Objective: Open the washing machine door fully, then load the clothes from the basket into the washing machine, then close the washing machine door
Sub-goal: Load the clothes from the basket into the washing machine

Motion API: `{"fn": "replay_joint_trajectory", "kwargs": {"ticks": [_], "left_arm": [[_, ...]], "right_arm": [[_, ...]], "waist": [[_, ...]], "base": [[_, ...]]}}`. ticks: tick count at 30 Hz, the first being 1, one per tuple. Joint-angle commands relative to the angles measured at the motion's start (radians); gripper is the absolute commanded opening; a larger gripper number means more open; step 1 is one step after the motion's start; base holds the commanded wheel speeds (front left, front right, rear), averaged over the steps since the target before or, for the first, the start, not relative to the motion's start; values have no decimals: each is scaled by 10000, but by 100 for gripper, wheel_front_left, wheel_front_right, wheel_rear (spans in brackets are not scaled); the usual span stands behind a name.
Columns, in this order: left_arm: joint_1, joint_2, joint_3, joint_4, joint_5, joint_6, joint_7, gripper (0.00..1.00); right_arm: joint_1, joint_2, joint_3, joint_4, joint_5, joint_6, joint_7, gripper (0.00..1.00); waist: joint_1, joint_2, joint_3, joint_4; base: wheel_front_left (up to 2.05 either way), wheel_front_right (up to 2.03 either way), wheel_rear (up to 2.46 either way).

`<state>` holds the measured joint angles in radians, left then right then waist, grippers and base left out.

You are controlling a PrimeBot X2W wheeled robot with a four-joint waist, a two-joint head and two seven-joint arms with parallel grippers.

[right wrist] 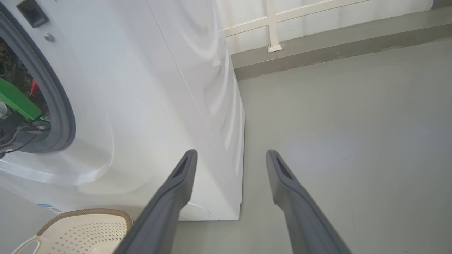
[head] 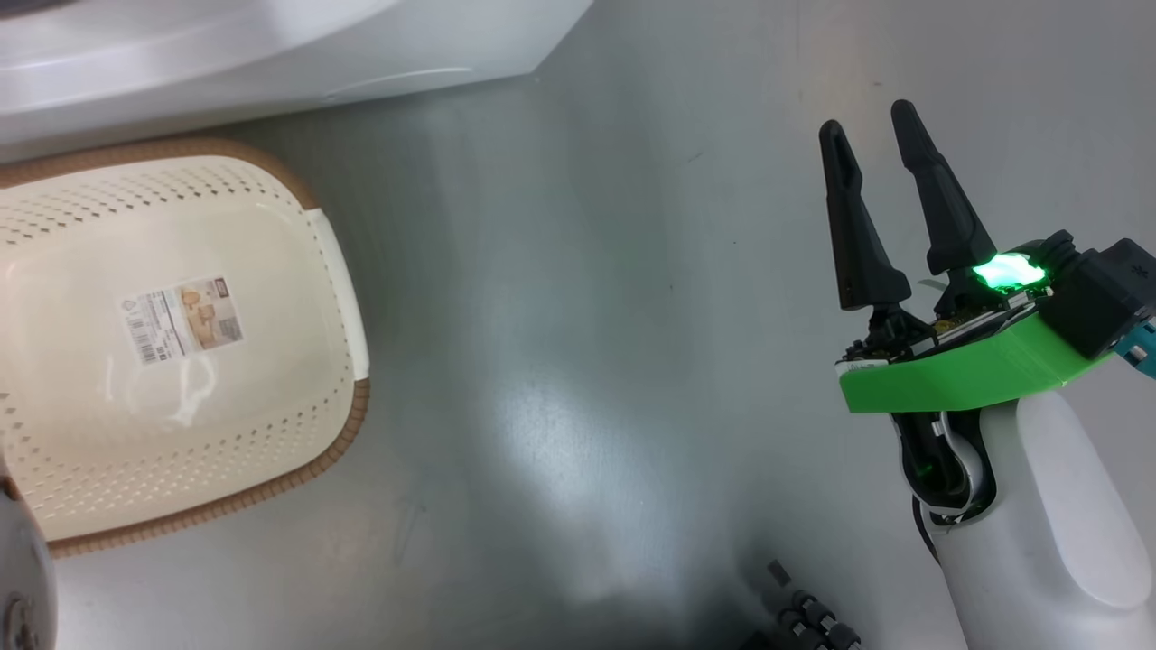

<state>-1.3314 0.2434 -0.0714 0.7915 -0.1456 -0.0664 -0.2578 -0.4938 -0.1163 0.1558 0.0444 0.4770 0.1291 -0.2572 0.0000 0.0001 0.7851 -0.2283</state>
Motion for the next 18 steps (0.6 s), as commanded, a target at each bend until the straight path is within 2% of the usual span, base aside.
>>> {"fn": "replay_joint_trajectory", "kwargs": {"ticks": [1,10,18], "left_arm": [[92,353,77,-32,-41,-76,-38,100],[235,240,71,277,-135,-248,-39,100],[845,120,59,-2,-204,-396,-39,100]], "right_arm": [[205,-19,192,-187,-45,16,-46,100],[208,-68,237,-107,-28,16,-46,100],[233,-123,271,-21,-3,16,-46,100]], "waist": [[0,-1,-70,61],[0,-1,-347,208],[0,-1,-672,377]], "base": [[0,0,0],[0,0,0],[0,0,0]]}}
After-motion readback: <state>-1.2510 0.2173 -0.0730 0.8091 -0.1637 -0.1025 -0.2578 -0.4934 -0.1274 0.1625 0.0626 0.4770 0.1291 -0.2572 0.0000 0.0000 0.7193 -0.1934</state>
